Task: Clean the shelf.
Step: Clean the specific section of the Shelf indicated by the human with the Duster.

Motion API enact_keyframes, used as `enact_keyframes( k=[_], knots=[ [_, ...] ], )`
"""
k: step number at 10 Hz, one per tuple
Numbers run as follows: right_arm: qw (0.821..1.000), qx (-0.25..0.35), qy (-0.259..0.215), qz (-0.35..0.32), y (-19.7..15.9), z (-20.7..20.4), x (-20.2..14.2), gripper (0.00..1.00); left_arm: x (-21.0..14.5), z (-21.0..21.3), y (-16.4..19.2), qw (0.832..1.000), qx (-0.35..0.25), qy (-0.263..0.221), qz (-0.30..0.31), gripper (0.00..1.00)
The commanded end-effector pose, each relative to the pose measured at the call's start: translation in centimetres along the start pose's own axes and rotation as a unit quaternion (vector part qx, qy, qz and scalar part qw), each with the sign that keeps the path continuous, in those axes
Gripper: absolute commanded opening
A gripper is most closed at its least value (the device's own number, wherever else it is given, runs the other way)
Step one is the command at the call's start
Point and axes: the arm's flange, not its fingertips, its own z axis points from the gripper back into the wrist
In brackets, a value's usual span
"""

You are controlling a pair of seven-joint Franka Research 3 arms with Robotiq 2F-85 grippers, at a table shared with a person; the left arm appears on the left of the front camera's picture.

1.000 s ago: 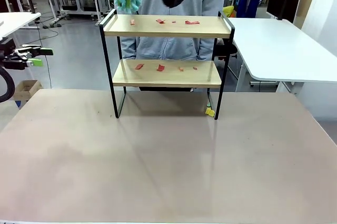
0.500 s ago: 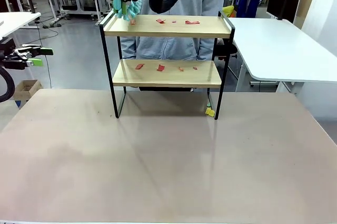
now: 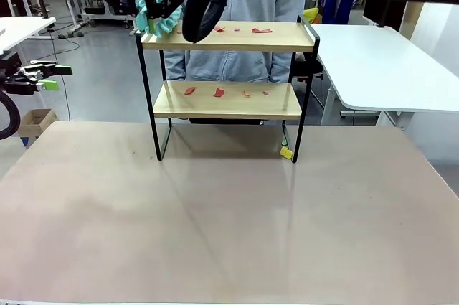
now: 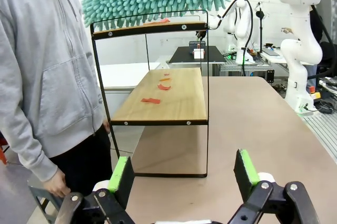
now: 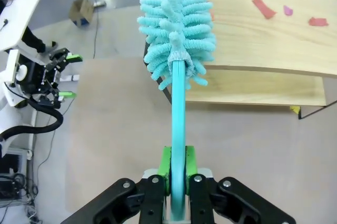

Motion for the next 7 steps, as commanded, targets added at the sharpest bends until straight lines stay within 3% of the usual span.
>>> enact_keyframes(
  k=[1, 4, 7],
  knots=[
    [1.000, 0.014, -0.011, -0.013, 1.2, -0.4, 0.6, 0.13, 0.2, 0.0, -0.1, 1.000, -0.004, 0.005, -0.008, 1.00],
    [1.000, 0.004, 0.024, 0.000, 0.5, -2.1, -0.3, 0.13, 0.2, 0.0, -0.1, 1.000, -0.004, 0.005, -0.008, 1.00],
    [0.999, 0.003, 0.041, -0.011, -3.1, -1.8, -1.2, 0.13, 0.2, 0.0, -0.1, 1.000, -0.004, 0.005, -0.008, 1.00]
  ],
)
